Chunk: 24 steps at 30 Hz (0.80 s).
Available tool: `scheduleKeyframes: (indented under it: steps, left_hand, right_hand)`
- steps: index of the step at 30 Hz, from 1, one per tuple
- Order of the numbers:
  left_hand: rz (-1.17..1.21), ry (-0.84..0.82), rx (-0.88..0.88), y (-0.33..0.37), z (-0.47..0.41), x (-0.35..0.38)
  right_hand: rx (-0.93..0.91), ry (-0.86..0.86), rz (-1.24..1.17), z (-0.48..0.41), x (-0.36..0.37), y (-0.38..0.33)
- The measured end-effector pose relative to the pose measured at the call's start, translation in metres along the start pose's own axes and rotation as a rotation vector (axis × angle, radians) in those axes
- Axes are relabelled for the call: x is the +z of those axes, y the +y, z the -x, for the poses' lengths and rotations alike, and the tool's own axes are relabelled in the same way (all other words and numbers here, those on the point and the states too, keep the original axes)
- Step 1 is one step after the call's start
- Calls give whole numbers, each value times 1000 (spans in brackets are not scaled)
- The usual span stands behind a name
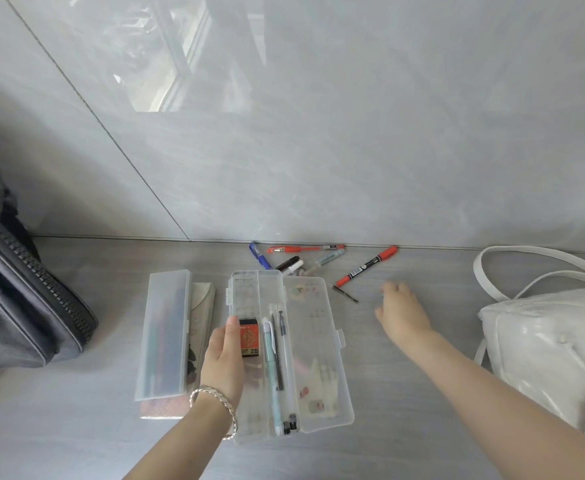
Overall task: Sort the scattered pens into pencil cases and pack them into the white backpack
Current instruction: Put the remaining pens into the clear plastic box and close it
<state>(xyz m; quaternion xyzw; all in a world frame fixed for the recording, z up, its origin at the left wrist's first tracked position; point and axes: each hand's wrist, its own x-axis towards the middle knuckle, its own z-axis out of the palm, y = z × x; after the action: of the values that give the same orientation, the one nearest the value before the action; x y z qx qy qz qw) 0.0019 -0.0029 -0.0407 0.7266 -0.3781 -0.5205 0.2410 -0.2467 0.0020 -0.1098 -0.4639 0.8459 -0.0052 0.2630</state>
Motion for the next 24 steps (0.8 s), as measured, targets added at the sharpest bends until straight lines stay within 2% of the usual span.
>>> scheduleKeyframes:
  steps: [2,5,9,12,15,17,20,22,24]
  left_hand:
    - [24,-1,-3,1,-2,0]
    - [29,-4,6,4,-8,0]
    - [20,-23,-1,7,-12,4]
    - [43,-28,-9,10,-14,5]
    - [46,-24,-4,13,-15,5]
    - [53,-31,-1,14,-14,4]
    - [52,-44,13,12,-12,5]
    - [46,-71,25,8,-10,9]
    - [34,-102,35,5,-5,14]
  right_hand:
    - [-130,25,-12,-7,-9,-19]
    - [-311,95,99,-29,-23,-56]
    - [-559,12,366,-54,-23,-81]
    - [-563,-14,483,-60,-18,-85]
    - [-539,-11,460,-61,-15,-79]
    - [-480,97,273,-56,-19,-74]
    - [-388,338,-291,-30,-35,-80]
    - [-390,389,-631,-3,-54,-92]
    - [-407,352,-804,28,-72,-103]
